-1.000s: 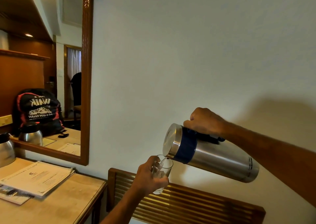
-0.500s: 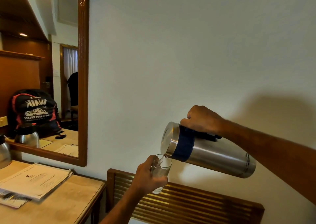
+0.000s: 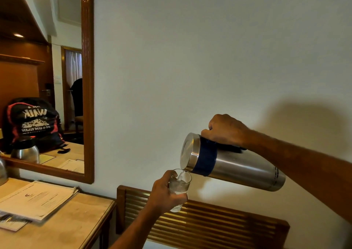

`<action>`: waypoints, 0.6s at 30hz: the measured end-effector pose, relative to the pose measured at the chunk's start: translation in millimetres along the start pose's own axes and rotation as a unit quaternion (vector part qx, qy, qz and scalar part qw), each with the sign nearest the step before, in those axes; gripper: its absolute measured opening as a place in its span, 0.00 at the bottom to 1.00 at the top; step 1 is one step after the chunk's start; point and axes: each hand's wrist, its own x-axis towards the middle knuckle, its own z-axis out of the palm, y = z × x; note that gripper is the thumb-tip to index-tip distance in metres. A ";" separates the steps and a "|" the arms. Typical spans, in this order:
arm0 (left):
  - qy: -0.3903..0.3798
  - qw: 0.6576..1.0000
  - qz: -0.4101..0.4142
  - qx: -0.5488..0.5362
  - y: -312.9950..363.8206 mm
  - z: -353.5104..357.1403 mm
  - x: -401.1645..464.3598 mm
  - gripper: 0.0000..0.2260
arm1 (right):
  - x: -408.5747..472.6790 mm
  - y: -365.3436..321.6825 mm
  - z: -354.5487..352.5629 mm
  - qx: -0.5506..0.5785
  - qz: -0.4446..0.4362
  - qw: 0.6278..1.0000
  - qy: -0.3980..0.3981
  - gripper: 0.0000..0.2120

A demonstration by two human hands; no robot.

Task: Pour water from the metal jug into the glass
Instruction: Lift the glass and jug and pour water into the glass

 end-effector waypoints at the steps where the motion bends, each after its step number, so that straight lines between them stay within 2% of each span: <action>1: 0.000 1.000 0.001 0.000 1.1 0.5 -0.1 0.30 | -0.4 0.2 0.4 -0.002 -0.002 1.000 0.001 0.19; 13: -0.007 1.000 -0.008 -0.009 4.4 -1.6 -6.3 0.29 | -11.6 6.1 9.8 -0.011 -0.019 1.000 0.022 0.20; 18: -0.004 1.000 -0.011 -0.019 8.8 -2.1 -10.7 0.29 | -18.5 14.4 20.5 0.017 0.003 0.999 0.038 0.20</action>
